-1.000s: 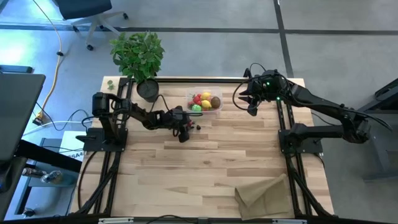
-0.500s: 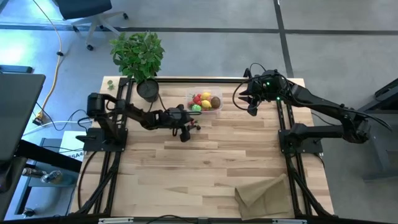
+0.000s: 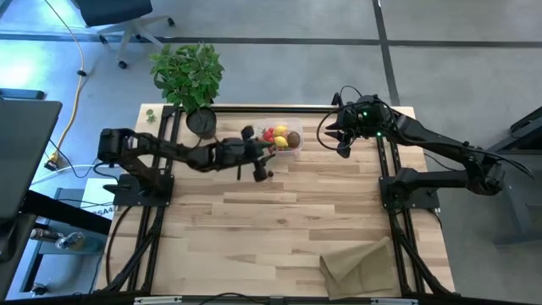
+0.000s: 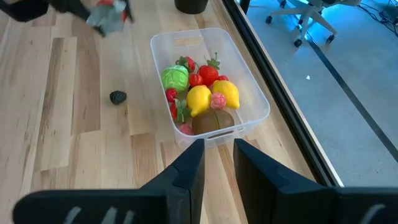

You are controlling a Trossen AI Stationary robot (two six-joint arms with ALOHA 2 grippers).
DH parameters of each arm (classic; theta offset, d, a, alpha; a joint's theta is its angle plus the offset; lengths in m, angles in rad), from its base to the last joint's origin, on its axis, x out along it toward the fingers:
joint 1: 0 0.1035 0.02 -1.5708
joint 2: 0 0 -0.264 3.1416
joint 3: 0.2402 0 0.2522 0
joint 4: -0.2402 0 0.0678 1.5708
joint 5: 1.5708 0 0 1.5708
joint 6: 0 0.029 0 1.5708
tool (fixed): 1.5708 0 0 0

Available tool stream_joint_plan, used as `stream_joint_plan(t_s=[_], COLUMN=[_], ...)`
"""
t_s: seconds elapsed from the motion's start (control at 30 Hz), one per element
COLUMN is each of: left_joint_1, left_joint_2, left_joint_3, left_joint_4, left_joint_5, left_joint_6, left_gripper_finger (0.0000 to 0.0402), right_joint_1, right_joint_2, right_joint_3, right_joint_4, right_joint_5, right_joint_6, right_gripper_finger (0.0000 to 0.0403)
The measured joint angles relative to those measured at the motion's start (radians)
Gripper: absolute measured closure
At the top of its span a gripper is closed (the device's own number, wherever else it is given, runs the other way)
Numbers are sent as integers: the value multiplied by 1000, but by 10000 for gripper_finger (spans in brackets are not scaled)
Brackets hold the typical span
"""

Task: Pick and placing Produce into tupperware
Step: Put the strawberry into the transparent bin

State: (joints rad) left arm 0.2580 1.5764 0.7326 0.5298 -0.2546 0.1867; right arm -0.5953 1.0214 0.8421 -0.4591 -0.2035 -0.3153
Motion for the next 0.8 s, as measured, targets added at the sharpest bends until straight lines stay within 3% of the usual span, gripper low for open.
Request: stream_joint_plan(t_s=[0.2, 0.33, 0.57, 0.8], left_joint_1=[96, 169, 248, 259], left_joint_2=[36, 135, 309, 361], left_joint_3=[318, 491, 591, 592], left_joint_4=[-445, -675, -756, -769], left_joint_5=[18, 112, 266, 331], left_joint_6=[104, 131, 104, 70], left_gripper_finger=[259, 259, 259, 259], right_joint_1=[0, 0, 0, 0], right_joint_2=[0, 0, 0, 0], right_joint_3=[0, 0, 0, 0], right_joint_4=[0, 0, 0, 0], right_joint_5=[0, 0, 0, 1], right_joint_6=[0, 0, 0, 0], right_gripper_finger=[327, 327, 327, 327])
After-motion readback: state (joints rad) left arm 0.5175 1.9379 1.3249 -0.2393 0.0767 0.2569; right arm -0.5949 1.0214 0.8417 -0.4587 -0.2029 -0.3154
